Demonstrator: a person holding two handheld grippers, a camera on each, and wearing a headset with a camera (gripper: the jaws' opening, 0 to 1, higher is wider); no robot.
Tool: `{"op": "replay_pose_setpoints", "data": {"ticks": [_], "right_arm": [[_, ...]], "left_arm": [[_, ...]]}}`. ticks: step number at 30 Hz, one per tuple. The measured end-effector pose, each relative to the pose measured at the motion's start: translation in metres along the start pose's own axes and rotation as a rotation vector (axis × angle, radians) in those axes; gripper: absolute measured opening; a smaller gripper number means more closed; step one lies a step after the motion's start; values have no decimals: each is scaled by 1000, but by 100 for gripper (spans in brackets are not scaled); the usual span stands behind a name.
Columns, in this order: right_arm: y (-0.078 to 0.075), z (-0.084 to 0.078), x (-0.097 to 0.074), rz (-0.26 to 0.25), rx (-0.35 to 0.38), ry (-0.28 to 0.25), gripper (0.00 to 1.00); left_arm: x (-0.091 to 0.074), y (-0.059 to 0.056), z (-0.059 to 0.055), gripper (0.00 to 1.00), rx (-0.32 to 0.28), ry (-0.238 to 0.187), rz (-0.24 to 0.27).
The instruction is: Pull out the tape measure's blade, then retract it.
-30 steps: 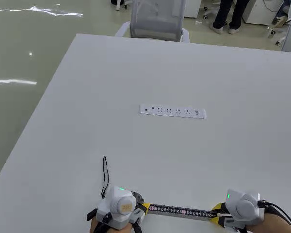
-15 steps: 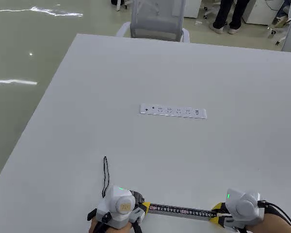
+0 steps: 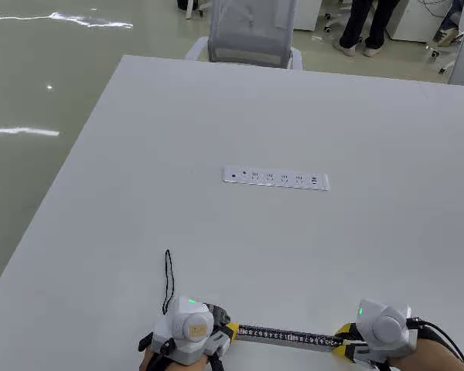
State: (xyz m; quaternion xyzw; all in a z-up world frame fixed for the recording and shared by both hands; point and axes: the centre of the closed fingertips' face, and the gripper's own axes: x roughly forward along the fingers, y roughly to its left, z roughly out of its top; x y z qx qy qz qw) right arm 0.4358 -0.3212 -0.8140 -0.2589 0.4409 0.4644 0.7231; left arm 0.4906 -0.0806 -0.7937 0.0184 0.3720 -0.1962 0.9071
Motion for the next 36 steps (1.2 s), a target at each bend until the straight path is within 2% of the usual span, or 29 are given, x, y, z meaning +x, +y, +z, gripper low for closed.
{"op": "replay_pose_setpoints", "data": {"ticks": [36], "right_arm": [[4, 11, 7, 8, -8, -8, 14]], "left_arm": [[2, 1, -2, 65, -1, 20, -13]]}}
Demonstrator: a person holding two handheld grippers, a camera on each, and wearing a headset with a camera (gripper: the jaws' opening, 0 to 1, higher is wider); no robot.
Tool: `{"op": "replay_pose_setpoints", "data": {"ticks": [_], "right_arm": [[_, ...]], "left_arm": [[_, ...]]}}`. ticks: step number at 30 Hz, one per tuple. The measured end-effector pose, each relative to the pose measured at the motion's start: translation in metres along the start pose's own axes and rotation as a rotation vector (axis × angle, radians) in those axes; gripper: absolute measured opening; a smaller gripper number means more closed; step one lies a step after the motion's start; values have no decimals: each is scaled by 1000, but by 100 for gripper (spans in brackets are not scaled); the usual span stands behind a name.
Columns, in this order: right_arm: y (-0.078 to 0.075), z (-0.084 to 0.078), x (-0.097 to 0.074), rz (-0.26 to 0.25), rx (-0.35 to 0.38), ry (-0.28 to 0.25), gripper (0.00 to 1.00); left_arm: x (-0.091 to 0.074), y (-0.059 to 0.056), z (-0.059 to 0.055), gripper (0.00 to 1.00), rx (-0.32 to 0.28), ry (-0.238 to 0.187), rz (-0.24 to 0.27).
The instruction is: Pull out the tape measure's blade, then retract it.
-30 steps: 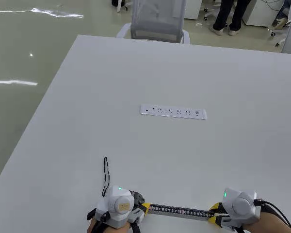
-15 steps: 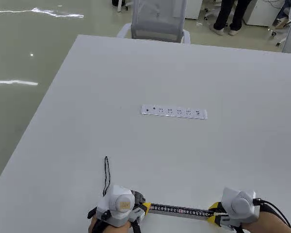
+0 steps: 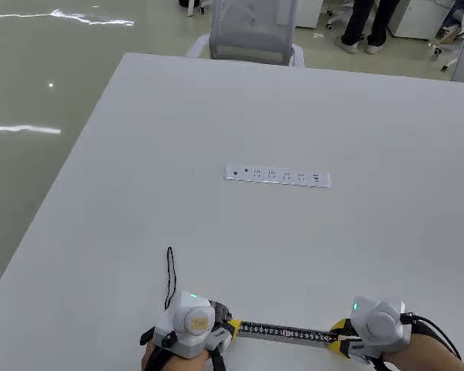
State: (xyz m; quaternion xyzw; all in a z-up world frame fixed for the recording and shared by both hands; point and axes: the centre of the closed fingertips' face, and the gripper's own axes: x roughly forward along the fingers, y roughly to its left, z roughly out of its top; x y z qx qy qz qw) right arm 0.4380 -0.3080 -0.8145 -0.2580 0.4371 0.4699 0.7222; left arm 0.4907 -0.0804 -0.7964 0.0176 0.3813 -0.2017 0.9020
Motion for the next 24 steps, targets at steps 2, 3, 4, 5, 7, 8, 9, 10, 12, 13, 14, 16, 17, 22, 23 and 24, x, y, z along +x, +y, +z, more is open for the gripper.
{"op": "replay_pose_setpoints", "data": {"ticks": [2, 3, 4, 5, 7, 8, 9, 10, 12, 13, 14, 16, 17, 22, 23, 24], "right_arm": [[1, 2, 0, 0, 0, -1, 14], [1, 2, 0, 0, -1, -2, 14], [1, 2, 0, 1, 0, -2, 14], [1, 2, 1, 1, 0, -3, 14], [1, 2, 2, 2, -1, -3, 14], [1, 3, 3, 2, -1, -3, 14], [1, 3, 3, 3, -2, -3, 14], [1, 4, 3, 3, -3, -3, 14], [2, 6, 2, 4, -4, -3, 14], [2, 6, 3, 4, -3, -4, 14], [2, 6, 3, 5, -4, -4, 14], [2, 7, 4, 6, -5, -5, 14], [1, 7, 5, 6, -5, -5, 14], [2, 11, 6, 8, -8, -8, 14], [3, 11, 6, 8, -9, -8, 14], [3, 11, 6, 8, -8, -9, 14]], "left_arm": [[0, 0, 0, 65, 0, 0, 0], [-1, 0, 0, 65, -1, 0, 0], [-1, 0, 1, 65, -1, 0, 0], [-1, 0, 1, 65, -1, 1, 0], [-1, 0, 1, 65, 0, 0, 0], [-1, 0, 1, 65, 0, 0, 1], [-1, 0, 1, 65, 0, 1, 1], [-2, 0, 1, 65, 0, 1, 1], [-2, 0, 1, 65, -1, 1, 0], [-2, 0, 1, 65, -1, 1, 0], [-2, 0, 1, 65, -1, 1, 0], [-1, 0, 1, 65, -2, 2, -1], [-1, 0, 1, 65, -2, 2, -1], [-1, 0, 0, 65, -3, 4, -2], [-1, 0, 0, 65, -3, 4, -2], [-1, 0, 0, 65, -3, 4, -2]]}}
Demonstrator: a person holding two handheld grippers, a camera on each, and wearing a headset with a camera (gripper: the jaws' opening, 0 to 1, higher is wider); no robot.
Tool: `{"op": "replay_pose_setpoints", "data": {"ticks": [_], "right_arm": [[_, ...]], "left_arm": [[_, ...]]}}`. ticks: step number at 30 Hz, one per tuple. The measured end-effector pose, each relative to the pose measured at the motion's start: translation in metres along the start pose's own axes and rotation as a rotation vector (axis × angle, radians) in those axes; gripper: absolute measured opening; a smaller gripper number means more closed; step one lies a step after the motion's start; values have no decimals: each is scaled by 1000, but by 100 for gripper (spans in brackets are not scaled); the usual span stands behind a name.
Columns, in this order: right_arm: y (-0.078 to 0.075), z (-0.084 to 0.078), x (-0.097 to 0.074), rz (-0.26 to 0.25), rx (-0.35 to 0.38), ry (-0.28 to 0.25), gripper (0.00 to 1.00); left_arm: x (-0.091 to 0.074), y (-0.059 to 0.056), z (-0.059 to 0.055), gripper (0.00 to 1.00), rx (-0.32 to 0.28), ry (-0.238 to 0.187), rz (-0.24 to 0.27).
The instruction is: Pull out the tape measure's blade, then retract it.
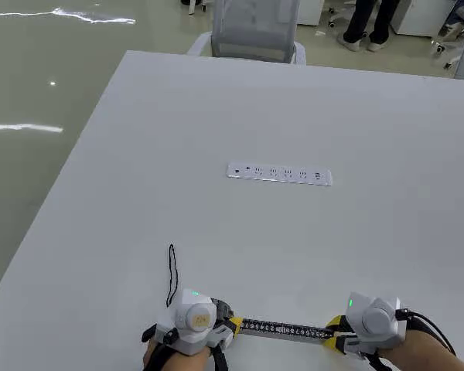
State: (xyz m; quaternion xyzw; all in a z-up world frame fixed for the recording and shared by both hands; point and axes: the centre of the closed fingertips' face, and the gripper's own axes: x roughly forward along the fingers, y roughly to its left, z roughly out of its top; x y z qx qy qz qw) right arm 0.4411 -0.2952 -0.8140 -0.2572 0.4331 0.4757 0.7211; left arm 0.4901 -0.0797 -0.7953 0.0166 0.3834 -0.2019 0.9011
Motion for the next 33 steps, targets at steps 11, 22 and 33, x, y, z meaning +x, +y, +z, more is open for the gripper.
{"op": "replay_pose_setpoints", "data": {"ticks": [11, 22, 33], "right_arm": [[0, 3, 3, 2, -4, -5, 14], [1, 7, 5, 5, -8, -10, 14], [4, 13, 6, 10, -15, -13, 14]], "left_arm": [[0, 0, 0, 65, -1, 1, 0], [0, 0, 1, 65, -2, 3, 0], [0, 0, 0, 65, -8, 3, -1]]}}
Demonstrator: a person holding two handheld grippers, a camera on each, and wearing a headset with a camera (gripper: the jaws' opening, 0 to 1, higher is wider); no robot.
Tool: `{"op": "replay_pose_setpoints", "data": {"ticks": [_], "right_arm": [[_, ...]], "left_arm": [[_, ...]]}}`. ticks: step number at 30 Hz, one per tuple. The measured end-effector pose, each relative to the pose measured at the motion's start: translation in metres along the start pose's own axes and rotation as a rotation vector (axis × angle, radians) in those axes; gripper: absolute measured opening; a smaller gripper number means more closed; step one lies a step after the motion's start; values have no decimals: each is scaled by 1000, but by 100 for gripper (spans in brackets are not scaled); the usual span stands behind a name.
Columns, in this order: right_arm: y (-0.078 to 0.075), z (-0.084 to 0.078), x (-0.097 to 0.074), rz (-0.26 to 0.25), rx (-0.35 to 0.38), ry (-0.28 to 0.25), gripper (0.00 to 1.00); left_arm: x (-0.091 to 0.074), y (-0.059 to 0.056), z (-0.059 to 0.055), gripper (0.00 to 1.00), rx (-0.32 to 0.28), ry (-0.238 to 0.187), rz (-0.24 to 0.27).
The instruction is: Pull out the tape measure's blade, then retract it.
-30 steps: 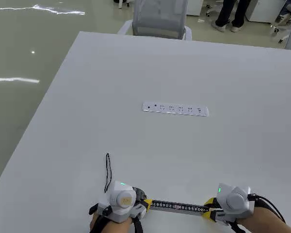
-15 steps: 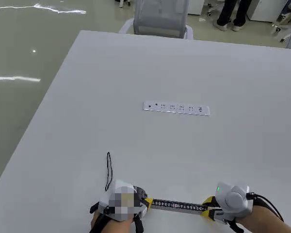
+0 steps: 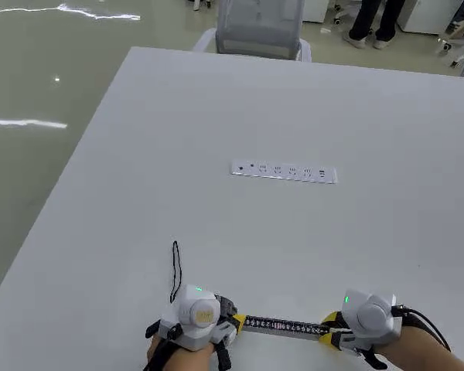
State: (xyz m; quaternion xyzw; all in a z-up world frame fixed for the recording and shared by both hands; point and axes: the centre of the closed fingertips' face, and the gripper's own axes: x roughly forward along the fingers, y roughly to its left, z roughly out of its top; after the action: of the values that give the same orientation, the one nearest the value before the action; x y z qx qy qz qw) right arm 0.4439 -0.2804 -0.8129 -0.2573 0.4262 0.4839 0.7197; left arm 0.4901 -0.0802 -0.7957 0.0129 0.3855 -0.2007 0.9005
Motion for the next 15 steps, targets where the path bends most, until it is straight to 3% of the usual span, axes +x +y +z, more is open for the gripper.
{"op": "replay_pose_setpoints", "data": {"ticks": [15], "right_arm": [[3, 5, 3, -3, 3, -7, 14]], "left_arm": [[0, 0, 0, 65, -4, 2, 0]]}}
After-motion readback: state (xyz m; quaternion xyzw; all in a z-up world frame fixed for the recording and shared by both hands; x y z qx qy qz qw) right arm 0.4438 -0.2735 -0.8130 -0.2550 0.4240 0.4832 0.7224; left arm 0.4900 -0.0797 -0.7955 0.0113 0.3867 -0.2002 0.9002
